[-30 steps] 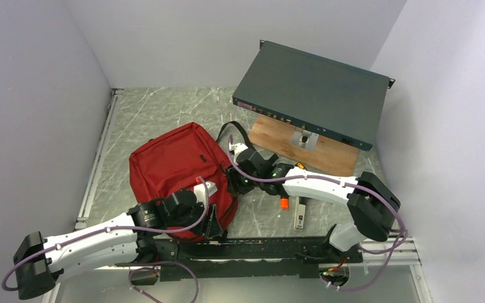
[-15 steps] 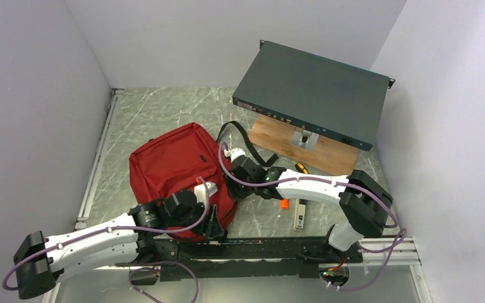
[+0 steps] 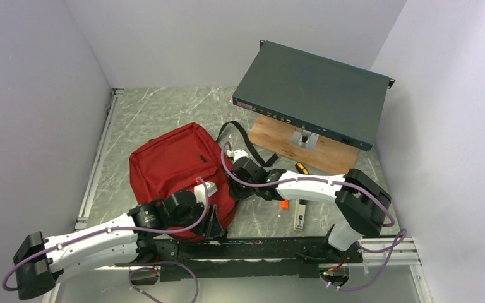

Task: Pack the student bag
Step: Zip the student bag at the center of the board.

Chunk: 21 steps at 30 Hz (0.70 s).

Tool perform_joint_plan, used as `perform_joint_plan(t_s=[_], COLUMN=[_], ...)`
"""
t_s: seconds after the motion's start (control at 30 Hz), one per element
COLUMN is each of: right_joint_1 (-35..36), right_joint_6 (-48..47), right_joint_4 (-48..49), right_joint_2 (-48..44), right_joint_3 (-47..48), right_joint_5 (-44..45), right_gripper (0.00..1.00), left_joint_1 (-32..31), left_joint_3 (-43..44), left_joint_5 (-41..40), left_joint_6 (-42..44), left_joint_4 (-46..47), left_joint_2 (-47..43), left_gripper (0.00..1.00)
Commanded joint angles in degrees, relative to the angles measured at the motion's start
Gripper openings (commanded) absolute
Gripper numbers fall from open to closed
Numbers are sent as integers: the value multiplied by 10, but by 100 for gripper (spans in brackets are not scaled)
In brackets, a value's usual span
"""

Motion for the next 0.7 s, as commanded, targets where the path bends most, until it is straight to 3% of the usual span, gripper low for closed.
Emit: perform_joint_plan(t_s=[0.0, 0.13, 0.4, 0.5, 0.67], right_joint_1=[-8, -20, -43, -51, -52], right_joint_6=[10, 20, 52, 56, 45], right_joint_4=[20, 54, 162, 173, 162], right_joint_2=[-20, -44, -90, -90, -91], right_joint_3=[-22, -57, -117, -121, -107], right_joint_5=[15, -15, -90, -94, -70], right_gripper=[42, 40, 18, 7, 0], left_joint_1=[-5, -5, -5, -5, -5], left_joint_3=[-4, -2, -7, -9, -8], left_joint_5=[23, 24, 26, 25, 20], left_joint_6=[-12, -10, -13, -16, -19], left_joint_4=[17, 18, 15, 10, -4], left_joint_2=[-10, -5, -3, -8, -14], left_gripper=[54, 54, 54, 54, 53])
